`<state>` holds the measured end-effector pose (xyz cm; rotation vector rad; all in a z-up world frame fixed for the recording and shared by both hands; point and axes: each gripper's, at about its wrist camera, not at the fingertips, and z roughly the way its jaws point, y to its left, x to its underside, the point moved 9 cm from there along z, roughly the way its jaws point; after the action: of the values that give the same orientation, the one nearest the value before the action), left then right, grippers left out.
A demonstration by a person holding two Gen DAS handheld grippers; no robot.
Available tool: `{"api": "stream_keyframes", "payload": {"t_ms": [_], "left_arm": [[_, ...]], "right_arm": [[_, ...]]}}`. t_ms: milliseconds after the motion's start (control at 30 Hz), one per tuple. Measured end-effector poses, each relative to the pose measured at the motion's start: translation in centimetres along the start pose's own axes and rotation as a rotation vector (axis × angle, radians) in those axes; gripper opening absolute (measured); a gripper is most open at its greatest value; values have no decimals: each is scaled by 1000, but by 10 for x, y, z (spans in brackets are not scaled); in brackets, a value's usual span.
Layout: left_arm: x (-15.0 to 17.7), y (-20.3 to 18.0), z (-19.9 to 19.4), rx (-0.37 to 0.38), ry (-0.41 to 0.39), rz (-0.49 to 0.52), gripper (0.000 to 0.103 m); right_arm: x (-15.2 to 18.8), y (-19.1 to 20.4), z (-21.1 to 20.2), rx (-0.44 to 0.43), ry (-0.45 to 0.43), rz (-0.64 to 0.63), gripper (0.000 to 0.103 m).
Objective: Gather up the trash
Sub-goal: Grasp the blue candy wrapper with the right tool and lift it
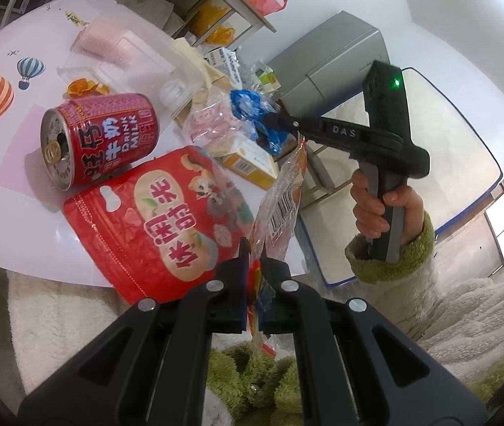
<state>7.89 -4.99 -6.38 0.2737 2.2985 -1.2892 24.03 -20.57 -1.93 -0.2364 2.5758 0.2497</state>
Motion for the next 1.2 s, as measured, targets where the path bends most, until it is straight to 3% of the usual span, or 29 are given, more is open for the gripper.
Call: {"api": "stream_keyframes", "payload": {"t_ms": [533, 1200], "left_arm": [[-4, -5, 4, 21, -26, -34, 2], [-14, -27, 16, 15, -26, -8, 2]], "right_arm": [[22, -56, -58, 49, -128, 202, 14], [55, -89, -78, 39, -193, 328, 14]]}}
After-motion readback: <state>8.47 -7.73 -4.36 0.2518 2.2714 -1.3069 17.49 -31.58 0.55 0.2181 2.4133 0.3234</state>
